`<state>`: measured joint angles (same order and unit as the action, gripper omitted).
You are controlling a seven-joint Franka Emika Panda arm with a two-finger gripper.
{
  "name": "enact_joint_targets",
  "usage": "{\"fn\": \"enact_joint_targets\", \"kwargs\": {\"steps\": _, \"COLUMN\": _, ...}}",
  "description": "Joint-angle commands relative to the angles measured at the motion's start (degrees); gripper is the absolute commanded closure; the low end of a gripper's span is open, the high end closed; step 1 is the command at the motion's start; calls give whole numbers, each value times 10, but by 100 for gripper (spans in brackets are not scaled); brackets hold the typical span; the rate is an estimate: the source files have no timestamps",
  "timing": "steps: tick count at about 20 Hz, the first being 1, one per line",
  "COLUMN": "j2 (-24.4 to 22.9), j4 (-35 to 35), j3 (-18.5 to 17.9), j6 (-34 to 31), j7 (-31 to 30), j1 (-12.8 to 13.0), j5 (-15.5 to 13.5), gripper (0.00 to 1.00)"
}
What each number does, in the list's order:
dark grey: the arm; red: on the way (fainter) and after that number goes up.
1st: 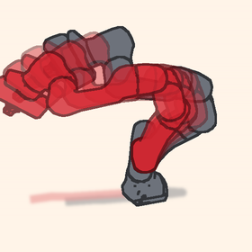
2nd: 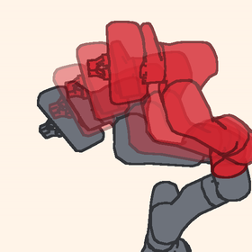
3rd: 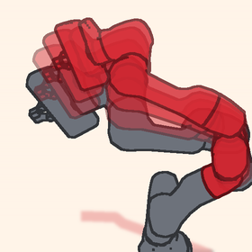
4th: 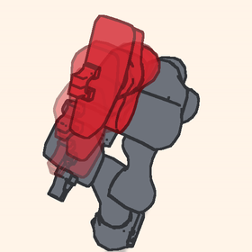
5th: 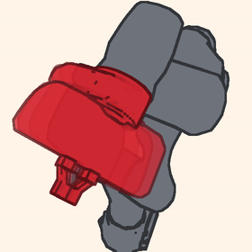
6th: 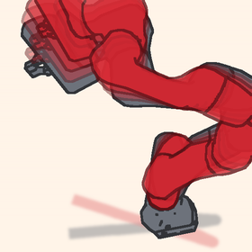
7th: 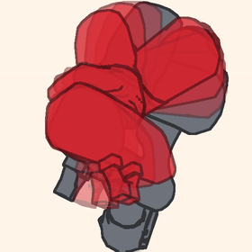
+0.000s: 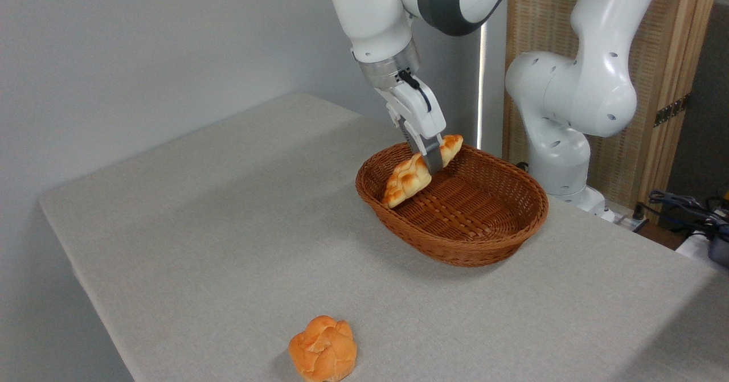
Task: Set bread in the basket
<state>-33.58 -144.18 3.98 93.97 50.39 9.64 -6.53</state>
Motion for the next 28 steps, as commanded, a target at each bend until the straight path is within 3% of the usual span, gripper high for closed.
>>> {"fn": "enact_joint_targets", "kwargs": {"steps": 1, "j2": 4, "j4": -3, "j3": -5, "j6": 24, "j7": -2, "j1": 8, "j5": 3, "gripper": 0}}
{"fn": "enact_joint_targets", "kwargs": {"steps": 16, "j2": 2, "j4": 13, "j3": -6, "j6": 24, "j7": -14, "j1": 8, "j5": 8, "gripper": 0}}
{"fn": "enact_joint_targets", "kwargs": {"steps": 20, "j2": 12, "j4": 99, "j3": -26, "j6": 19, "j7": -13, "j1": 1, "j5": 8, "gripper": 0}}
{"fn": "enact_joint_targets", "kwargs": {"steps": 23, "j2": 56, "j4": 195, "j3": -53, "j6": 18, "j7": -13, "j1": 1, "j5": 8, "gripper": 0}}
{"fn": "enact_joint_targets", "kwargs": {"steps": 27, "j2": 178, "j4": 374, "j3": -83, "j6": 5, "j7": -15, "j1": -2, "j5": 7, "gripper": 0}}
{"fn": "enact_joint_targets", "kwargs": {"steps": 28, "j2": 211, "j4": 420, "j3": -82, "j6": -10, "j7": -15, "j1": -14, "j5": 3, "gripper": 0}}
